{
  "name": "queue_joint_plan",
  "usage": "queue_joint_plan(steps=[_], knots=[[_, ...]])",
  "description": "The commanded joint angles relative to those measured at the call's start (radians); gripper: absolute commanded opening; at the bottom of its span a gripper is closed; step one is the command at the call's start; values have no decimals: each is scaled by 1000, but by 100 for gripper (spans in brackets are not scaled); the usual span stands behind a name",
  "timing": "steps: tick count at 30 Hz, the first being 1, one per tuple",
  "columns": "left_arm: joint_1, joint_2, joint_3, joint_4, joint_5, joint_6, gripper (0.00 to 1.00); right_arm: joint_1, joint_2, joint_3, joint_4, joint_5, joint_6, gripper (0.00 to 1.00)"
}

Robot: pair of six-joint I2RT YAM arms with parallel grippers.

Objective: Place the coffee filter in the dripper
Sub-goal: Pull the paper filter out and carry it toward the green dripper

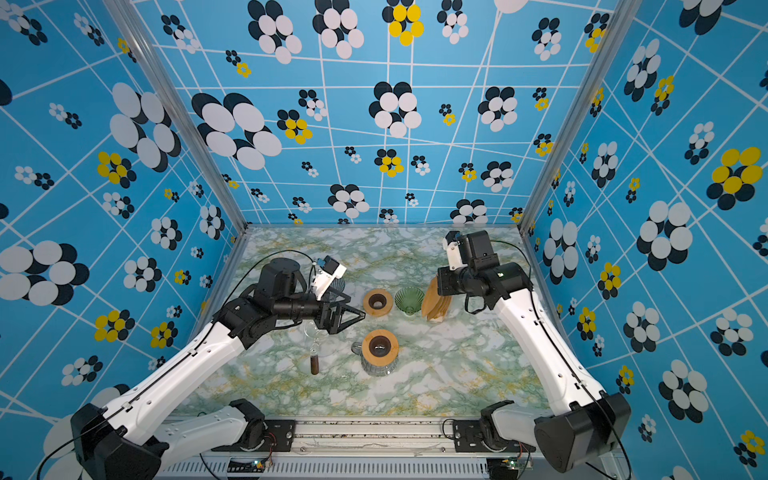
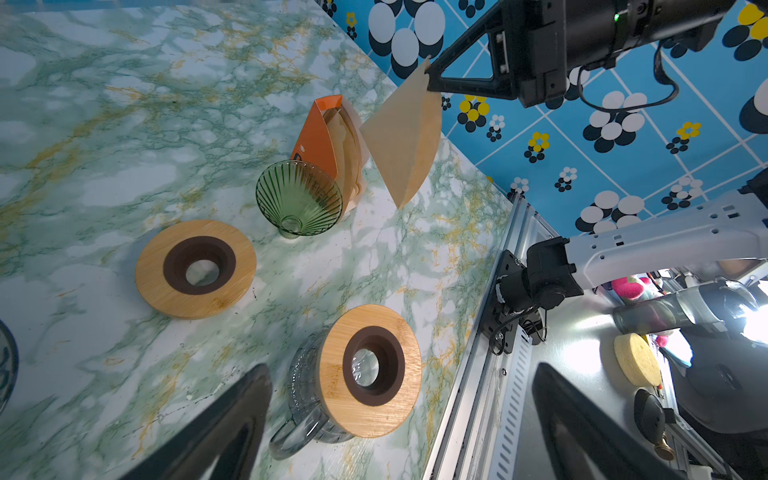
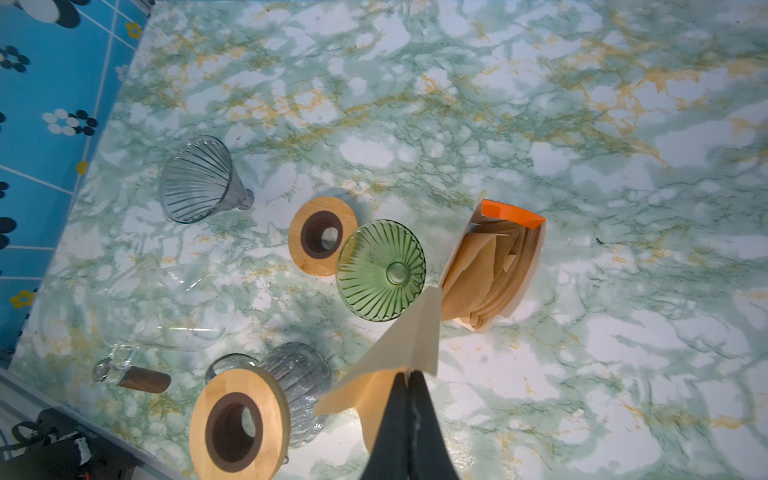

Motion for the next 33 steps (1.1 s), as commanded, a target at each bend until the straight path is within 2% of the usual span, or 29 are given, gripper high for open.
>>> queue_joint_plan(steps=[1,14,33], knots=[[-6,5,-7,3,11,-1,99,-21,41,36,39,21,-32,1],[-13,10,-4,-11,0,8,99,-64,192,67,92,14,-63,0],[-16,16,1,-30,-16,19,99,-76,270,3,123,82,-58,2]])
